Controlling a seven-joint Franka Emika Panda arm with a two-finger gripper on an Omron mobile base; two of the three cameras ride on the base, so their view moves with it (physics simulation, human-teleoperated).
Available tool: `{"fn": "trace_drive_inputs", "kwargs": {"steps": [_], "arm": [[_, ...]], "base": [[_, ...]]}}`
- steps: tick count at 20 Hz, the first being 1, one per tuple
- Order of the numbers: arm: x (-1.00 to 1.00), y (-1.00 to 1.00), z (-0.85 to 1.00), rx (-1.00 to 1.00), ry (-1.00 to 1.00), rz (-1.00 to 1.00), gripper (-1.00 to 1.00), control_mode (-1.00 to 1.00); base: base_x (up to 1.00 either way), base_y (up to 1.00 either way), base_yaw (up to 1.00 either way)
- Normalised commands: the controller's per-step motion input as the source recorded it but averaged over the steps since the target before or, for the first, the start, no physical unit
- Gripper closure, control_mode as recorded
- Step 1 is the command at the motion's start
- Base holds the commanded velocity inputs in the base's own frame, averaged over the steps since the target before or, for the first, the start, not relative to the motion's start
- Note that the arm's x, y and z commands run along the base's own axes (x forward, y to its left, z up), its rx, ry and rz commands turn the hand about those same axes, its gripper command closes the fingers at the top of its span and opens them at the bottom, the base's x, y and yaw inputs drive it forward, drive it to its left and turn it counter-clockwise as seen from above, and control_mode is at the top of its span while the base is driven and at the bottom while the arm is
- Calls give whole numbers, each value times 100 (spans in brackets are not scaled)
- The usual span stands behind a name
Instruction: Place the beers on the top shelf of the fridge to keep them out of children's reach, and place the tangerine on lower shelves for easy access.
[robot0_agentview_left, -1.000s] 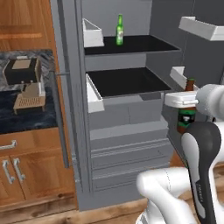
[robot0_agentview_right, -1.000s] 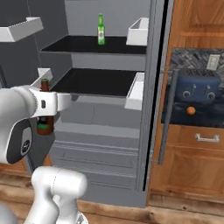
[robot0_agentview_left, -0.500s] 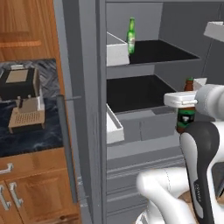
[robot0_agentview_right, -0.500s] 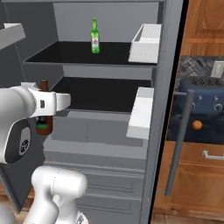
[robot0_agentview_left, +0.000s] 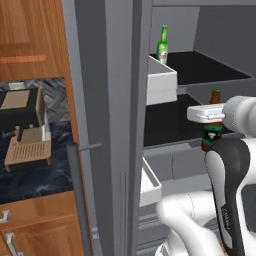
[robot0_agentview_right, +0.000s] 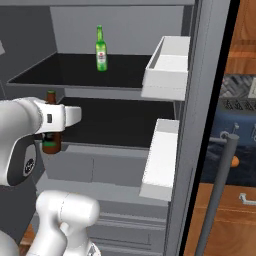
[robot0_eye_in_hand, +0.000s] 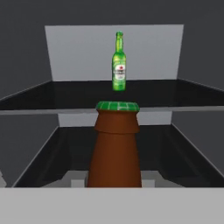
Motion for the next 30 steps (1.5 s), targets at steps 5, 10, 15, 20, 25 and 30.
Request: {"fn": "trace_drive_inputs", "kwargs": {"steps": [5,10,15,20,25,30], "arm": [[7,-1,0,0,-1,0,100,-100],[15,-9,23,0,-11,0,100,-100],[1,-9,48,0,-15,0,100,-100],[0,0,54,0,-9,0,100,-100],[0,0,47,0,0,1,100,-100],[4,-12,24,-1,0,1,100,-100]], "base": [[39,0,0],[0,0,0],[0,0,0],[0,0,0],[0,0,0],[0,0,0]]}}
